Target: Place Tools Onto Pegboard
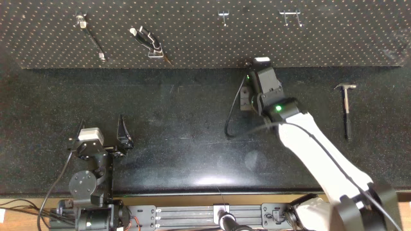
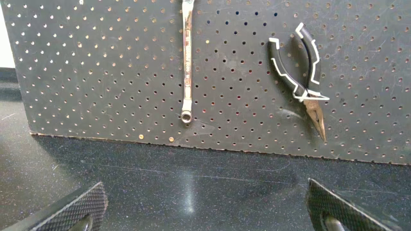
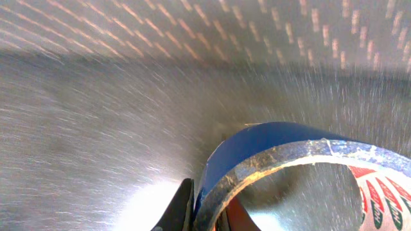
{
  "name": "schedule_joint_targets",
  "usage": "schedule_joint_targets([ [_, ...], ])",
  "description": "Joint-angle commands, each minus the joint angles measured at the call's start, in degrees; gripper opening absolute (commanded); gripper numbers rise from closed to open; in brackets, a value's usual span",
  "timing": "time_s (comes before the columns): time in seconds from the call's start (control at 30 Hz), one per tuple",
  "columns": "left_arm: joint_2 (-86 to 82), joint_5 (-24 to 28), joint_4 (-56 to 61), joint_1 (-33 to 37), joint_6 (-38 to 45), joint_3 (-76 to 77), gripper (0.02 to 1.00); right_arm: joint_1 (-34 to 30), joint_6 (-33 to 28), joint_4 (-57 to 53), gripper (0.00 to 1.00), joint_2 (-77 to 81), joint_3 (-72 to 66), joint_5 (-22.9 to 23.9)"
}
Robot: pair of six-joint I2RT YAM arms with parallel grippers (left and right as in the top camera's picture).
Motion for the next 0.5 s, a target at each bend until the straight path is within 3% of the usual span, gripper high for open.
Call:
schedule_joint_targets([
  [0.03, -0.4, -1.1, -0.3, -0.2, 0.1, -0.1, 0.996, 4.8, -5.7, 7.9, 0.075, -8.6, 0.8, -0.1],
  [0.27, -0.4, -1.1, -0.3, -0.2, 0.1, -0.1, 0.996, 10.5, -17.0, 28.2, 0.075, -9.4, 0.8, -0.1],
  [0.5, -0.4, -1.0, -0.3, -0.2, 0.1, -0.1, 0.996, 11.4, -22.1, 35.8, 0.075, -3.8, 0.8, 1.7],
])
